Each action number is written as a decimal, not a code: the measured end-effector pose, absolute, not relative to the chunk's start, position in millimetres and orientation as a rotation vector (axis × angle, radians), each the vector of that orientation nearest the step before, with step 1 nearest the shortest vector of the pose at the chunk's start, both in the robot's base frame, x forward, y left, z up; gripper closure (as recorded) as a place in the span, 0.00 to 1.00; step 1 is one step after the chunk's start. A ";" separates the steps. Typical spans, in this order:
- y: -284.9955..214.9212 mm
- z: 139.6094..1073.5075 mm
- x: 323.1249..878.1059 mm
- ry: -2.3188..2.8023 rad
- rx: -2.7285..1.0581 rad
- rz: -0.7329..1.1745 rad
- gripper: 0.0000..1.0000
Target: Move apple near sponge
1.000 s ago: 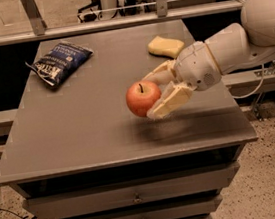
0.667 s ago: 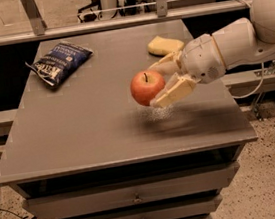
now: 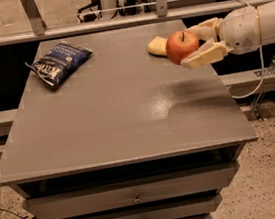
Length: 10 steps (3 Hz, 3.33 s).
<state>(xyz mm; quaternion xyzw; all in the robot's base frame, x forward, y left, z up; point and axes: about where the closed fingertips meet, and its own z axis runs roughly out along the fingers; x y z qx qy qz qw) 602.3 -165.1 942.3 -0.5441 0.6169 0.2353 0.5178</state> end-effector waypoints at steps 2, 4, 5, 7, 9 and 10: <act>-205.0 921.6 688.9 1.506 -1.120 0.529 1.00; -236.1 901.8 709.3 1.572 -1.015 0.482 1.00; -240.1 885.2 711.1 1.619 -0.983 0.519 0.77; -239.9 869.3 714.5 1.649 -0.970 0.561 0.31; -236.8 855.5 716.9 1.655 -0.974 0.574 0.00; -236.6 870.7 698.7 1.637 -0.984 0.570 0.00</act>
Offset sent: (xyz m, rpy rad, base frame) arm 0.1171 -0.0484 -0.0317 0.1334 -0.0053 -0.1761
